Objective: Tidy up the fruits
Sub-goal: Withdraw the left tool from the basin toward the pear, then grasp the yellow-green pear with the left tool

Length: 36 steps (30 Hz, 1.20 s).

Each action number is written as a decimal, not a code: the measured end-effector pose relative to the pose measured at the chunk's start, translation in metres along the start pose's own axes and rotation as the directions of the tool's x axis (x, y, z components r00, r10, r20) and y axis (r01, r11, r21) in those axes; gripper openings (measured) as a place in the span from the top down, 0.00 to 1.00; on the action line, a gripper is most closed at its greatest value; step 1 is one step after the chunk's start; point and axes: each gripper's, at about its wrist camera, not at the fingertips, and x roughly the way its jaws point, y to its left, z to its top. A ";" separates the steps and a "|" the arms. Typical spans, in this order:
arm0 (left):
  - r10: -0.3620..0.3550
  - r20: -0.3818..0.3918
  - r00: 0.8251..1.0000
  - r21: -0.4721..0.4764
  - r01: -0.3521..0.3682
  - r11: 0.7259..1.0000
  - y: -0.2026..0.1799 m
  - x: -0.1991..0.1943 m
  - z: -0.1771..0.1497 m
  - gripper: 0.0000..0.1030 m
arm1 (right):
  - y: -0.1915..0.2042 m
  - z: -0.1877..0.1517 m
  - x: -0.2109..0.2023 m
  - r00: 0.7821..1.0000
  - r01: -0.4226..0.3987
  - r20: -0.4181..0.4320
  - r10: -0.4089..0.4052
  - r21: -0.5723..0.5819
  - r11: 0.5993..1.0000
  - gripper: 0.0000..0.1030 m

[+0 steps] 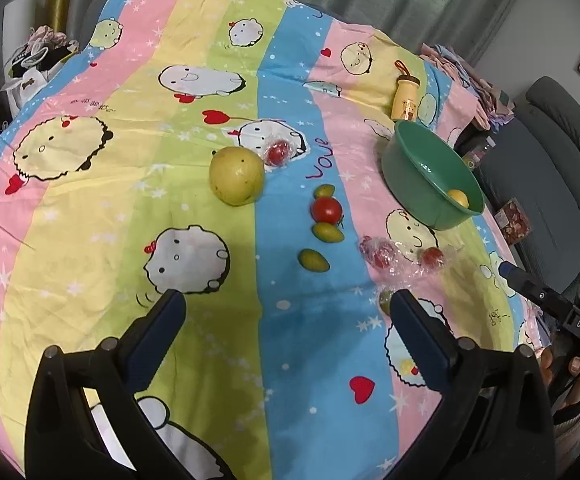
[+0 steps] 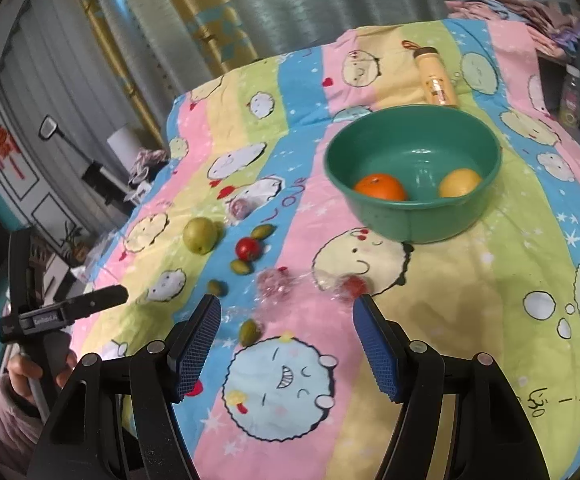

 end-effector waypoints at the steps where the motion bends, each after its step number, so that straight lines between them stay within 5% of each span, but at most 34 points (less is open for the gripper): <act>1: 0.000 -0.004 1.000 -0.002 0.000 1.000 0.001 0.000 -0.001 0.01 | 0.003 0.000 0.001 1.000 -0.002 -0.005 0.002 -0.008 1.000 0.33; 22: -0.042 -0.069 0.997 -0.049 0.039 0.998 0.026 0.026 -0.013 0.01 | 0.045 -0.008 0.059 0.990 -0.050 -0.139 0.032 -0.129 0.990 0.33; 36: -0.080 -0.036 0.996 -0.094 0.077 0.993 0.051 0.038 -0.003 0.01 | 0.085 0.002 0.114 0.982 -0.090 -0.186 0.036 -0.290 0.953 0.33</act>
